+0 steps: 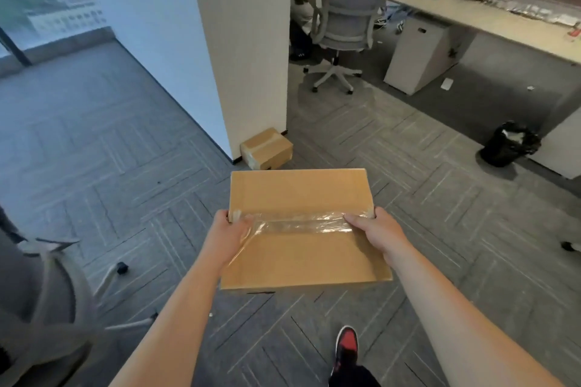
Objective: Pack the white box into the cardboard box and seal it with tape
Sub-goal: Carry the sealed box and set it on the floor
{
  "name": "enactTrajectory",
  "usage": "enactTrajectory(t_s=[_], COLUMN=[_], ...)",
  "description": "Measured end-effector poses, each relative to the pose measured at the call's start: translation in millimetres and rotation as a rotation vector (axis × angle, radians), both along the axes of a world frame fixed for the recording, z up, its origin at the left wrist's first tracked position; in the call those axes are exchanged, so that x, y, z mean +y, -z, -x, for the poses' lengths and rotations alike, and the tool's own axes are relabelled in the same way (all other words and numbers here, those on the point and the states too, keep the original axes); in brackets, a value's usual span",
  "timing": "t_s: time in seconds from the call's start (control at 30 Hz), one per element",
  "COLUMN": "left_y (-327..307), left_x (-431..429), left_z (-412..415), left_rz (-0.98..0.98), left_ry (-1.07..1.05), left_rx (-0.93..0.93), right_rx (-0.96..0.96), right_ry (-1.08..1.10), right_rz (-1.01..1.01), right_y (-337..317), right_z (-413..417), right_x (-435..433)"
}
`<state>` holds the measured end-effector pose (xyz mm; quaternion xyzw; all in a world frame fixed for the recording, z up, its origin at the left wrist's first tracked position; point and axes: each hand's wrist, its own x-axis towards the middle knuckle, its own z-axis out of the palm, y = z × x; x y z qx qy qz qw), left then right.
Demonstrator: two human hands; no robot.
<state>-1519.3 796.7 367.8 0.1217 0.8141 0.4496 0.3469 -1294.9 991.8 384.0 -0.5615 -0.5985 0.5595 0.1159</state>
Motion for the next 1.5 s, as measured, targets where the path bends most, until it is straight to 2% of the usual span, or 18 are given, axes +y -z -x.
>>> enactTrajectory(t_s=[0.2,0.4,0.6,0.83,1.0,1.2,1.5], left_y=[14.0,13.3,2.7,16.9,50.0,69.0,127.5], left_x=[144.7,270.0,356.5,427.8,464.2,507.5,562.8], left_z=[13.4,27.0,67.1,150.8,240.5,330.9,404.0], left_rz=[0.025,0.059,0.018,-0.045,-0.067,-0.091,-0.105], left_ry=[0.061,-0.053,-0.148,-0.255,-0.272,-0.313,-0.378], left_rx=[0.006,-0.062,-0.077,-0.059,-0.138,-0.209,-0.299], right_rx=[0.024,0.005,-0.011,-0.068,-0.129,-0.152,-0.176], right_ry=[0.066,-0.028,-0.126,-0.196,-0.283,-0.344,-0.459], right_rz=[0.012,0.027,0.008,-0.002,-0.071,-0.050,-0.079], right_y=[22.3,23.2,14.8,27.3,54.8,80.2,143.2], right_z=[3.4,34.9,95.1,203.2,298.3,407.0,512.5], right_x=[129.4,275.4,384.4,471.2,519.3,574.9,649.9])
